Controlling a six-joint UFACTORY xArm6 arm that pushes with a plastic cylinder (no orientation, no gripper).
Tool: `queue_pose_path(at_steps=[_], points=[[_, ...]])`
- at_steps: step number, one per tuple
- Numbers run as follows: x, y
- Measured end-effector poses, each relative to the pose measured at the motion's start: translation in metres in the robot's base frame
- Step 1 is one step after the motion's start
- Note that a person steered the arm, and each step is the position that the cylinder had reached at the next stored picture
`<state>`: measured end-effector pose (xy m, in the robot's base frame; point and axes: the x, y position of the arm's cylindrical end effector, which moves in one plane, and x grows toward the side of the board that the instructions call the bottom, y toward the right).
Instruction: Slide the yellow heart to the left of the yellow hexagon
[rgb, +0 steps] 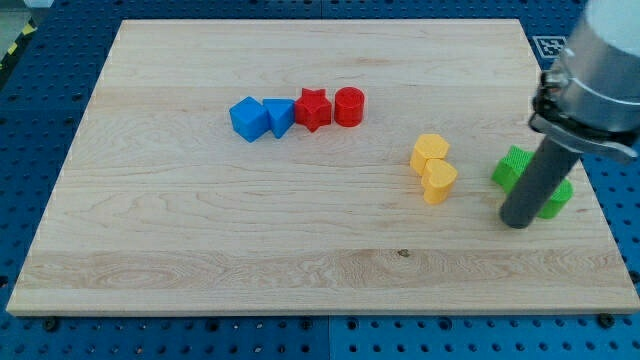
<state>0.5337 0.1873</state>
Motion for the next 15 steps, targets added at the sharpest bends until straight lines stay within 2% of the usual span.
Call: queue_pose_path(at_steps=[4,6,9,10,11,13,15], points=[[0.000,-0.057],[0.014,-0.037],[0.004,-0.029],[-0.022,-0.041],[-0.024,-0.050],[-0.031,-0.107],[-0.031,-0.109]])
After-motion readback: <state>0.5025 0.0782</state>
